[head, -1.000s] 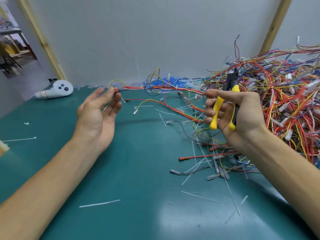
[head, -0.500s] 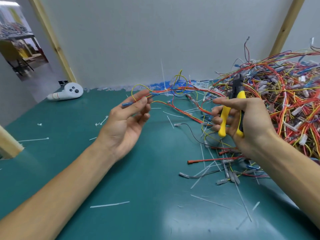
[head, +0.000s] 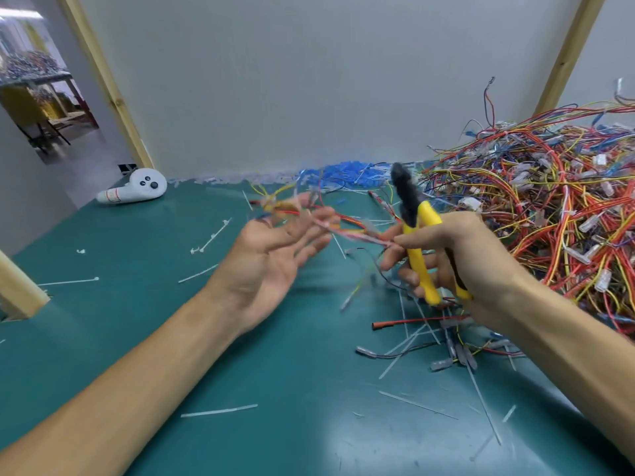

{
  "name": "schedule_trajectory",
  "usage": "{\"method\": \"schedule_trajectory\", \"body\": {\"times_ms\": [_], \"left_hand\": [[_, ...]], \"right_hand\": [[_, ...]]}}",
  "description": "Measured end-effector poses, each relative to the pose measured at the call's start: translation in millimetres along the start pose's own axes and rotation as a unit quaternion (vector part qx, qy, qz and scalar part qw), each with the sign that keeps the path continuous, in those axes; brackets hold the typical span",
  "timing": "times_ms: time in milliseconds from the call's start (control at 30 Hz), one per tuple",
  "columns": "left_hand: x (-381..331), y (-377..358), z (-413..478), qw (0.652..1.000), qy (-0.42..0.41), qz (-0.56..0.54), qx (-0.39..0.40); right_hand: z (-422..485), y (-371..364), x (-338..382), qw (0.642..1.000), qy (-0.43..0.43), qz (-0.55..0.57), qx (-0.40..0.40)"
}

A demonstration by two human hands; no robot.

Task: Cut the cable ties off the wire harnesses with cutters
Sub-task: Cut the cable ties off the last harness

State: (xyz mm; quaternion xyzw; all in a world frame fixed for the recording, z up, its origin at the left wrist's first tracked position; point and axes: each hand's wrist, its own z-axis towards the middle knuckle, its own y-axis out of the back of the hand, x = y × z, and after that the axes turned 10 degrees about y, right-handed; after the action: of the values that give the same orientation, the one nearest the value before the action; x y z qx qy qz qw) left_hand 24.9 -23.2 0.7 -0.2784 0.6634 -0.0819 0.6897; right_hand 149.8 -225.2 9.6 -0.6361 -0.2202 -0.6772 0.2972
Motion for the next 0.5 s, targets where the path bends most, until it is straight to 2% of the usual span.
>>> {"method": "schedule_trajectory", "body": {"times_ms": [100, 200, 300, 400, 500], "left_hand": [[2, -4, 1, 1.000, -0.001, -0.006, 0.004], [-9, 2, 3, 0.996, -0.051, -0.052, -0.043], [-26, 10, 5, 0.974, -0.083, -0.190, -0.095], [-39, 13, 3, 0.949, -0.096, -0.287, -0.083], [-38, 11, 2, 0.946, -0.089, -0.304, -0.069]], "right_hand": [[-3, -6, -3, 0.995, -0.008, -0.038, 0.089], [-1, -6, -4, 0.998, 0.019, -0.025, 0.056], [3, 1, -2, 1.000, 0.009, 0.025, 0.016], [4, 4, -3, 0.996, -0.036, 0.054, 0.055], [1, -3, -7, 0.986, -0.077, 0.073, 0.127]]}}
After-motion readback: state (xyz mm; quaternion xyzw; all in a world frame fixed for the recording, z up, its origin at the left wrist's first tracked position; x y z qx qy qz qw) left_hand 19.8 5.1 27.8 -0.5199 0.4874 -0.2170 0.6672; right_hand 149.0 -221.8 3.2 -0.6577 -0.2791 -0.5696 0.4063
